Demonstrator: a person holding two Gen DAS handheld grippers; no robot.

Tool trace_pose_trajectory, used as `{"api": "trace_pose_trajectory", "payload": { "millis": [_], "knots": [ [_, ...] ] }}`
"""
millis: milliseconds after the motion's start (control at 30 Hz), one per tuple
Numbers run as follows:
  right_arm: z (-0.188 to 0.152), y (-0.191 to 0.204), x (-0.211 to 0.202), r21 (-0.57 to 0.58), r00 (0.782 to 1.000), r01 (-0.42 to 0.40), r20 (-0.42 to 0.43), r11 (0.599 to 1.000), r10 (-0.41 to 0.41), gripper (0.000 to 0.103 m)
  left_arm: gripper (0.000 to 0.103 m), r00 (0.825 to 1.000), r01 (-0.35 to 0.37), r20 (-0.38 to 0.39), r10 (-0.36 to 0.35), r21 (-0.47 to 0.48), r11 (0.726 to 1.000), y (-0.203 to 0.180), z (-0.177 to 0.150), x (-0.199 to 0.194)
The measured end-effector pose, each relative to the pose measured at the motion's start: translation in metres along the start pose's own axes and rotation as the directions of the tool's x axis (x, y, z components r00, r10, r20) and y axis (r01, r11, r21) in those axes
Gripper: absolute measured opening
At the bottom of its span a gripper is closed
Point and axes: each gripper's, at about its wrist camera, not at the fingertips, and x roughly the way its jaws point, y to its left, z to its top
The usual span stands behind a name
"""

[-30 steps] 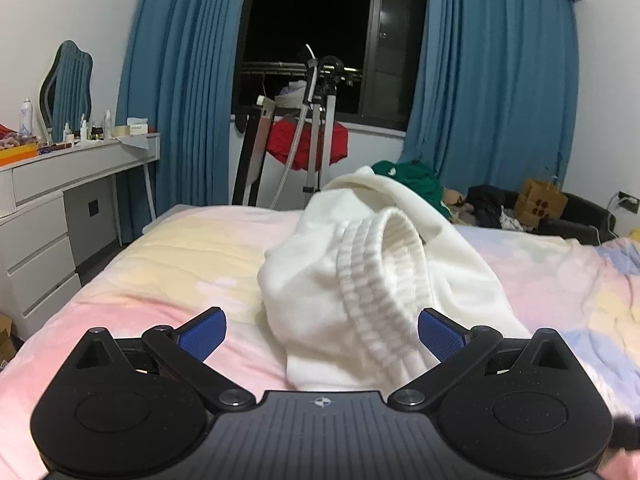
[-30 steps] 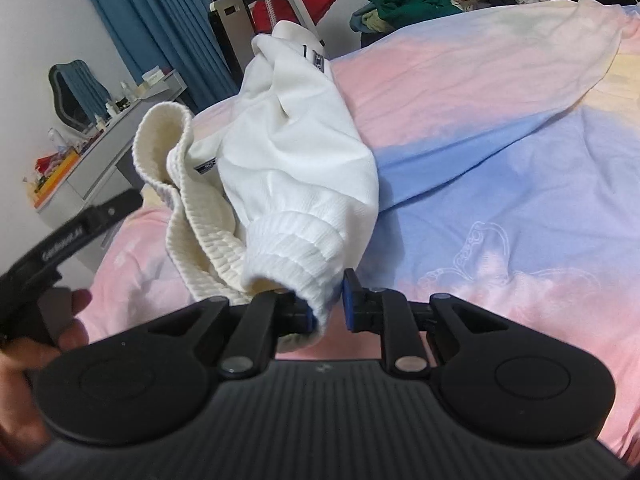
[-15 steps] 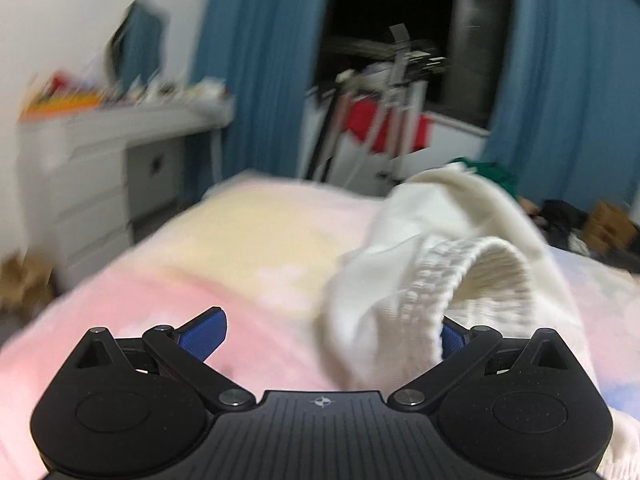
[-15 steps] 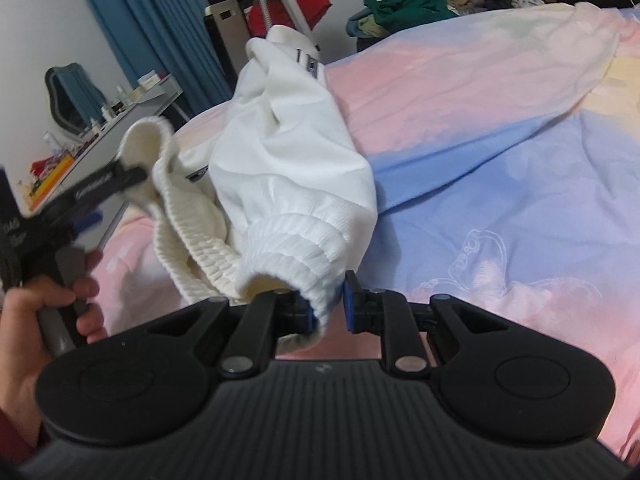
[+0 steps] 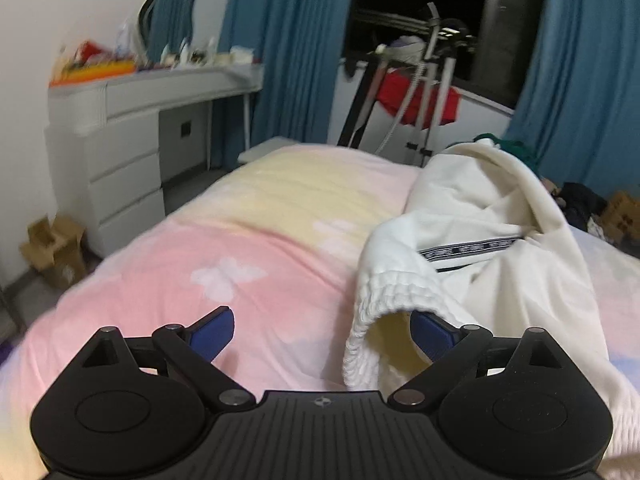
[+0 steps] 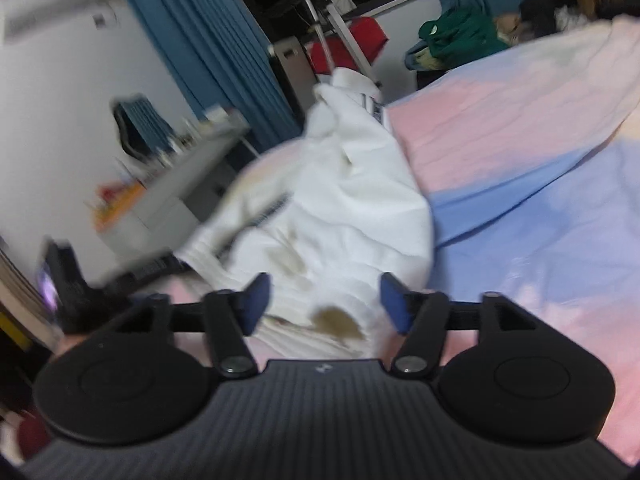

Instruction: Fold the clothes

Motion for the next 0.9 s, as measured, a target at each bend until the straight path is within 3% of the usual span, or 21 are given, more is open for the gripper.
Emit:
{"api": "trace_pose_trajectory", "payload": {
  "millis": [67, 167, 267, 333, 400, 600, 733, 767, 800, 833, 867, 900],
  "knots": [
    [0.003, -0.012, 0.003, 0.069, 1.000, 0.014, -0.001, 0.998, -0.014, 0.070, 0.097, 0.999, 0.032, 0.011, -0.032, -0.003, 0.999, -0.008, -0.001, -0.005],
    [0.004, -0.033, 0.014, 0.175, 0.998, 0.060, -0.041, 0.983, -0.053, 0.072, 0.099, 0.993, 0.120, 0.012, -0.120, -0.107, 0.987, 0.000, 0.001, -0.013],
    [0.001, -0.049, 0.027, 0.266, 0.994, 0.082, -0.086, 0.960, -0.061, 0.072, 0.102, 0.976, 0.215, 0.045, -0.211, -0.174, 0.961, 0.006, 0.003, -0.020],
    [-0.002, -0.058, 0.034, 0.333, 0.993, 0.081, -0.104, 0.939, -0.049, 0.072, 0.102, 0.968, 0.251, 0.057, -0.245, -0.165, 0.954, 0.003, 0.004, -0.021],
    [-0.003, -0.060, 0.040, 0.350, 0.993, 0.074, -0.109, 0.934, -0.038, 0.072, 0.102, 0.967, 0.254, 0.049, -0.250, -0.133, 0.958, -0.002, 0.004, -0.015],
    [-0.002, -0.059, 0.062, 0.327, 0.990, 0.071, -0.138, 0.942, -0.027, 0.072, 0.098, 0.983, 0.176, -0.035, -0.182, -0.131, 0.976, -0.007, 0.001, 0.039],
    [-0.003, -0.050, 0.074, 0.271, 0.989, 0.048, -0.150, 0.961, -0.007, 0.067, 0.080, 0.970, 0.208, -0.085, -0.227, -0.190, 0.960, -0.003, 0.001, 0.066],
    [-0.003, -0.048, 0.075, 0.255, 0.989, 0.050, -0.147, 0.966, -0.012, 0.055, 0.075, 0.969, 0.209, -0.091, -0.231, -0.203, 0.957, -0.002, 0.001, 0.071],
    [-0.004, -0.047, 0.076, 0.244, 0.989, 0.059, -0.147, 0.968, -0.023, 0.042, 0.063, 0.970, 0.202, -0.093, -0.225, -0.211, 0.956, -0.002, 0.002, 0.074],
    [-0.005, -0.046, 0.076, 0.236, 0.988, 0.074, -0.151, 0.969, -0.039, 0.039, 0.050, 0.971, 0.195, -0.095, -0.219, -0.219, 0.956, -0.001, 0.002, 0.077],
    [-0.007, -0.047, 0.075, 0.242, 0.988, 0.080, -0.151, 0.967, -0.044, 0.034, 0.048, 0.972, 0.190, -0.094, -0.216, -0.227, 0.955, 0.000, 0.004, 0.079],
    [-0.009, -0.047, 0.073, 0.252, 0.987, 0.084, -0.151, 0.964, -0.046, 0.031, 0.039, 0.972, 0.195, -0.085, -0.220, -0.234, 0.952, 0.001, 0.007, 0.079]
  ]
}}
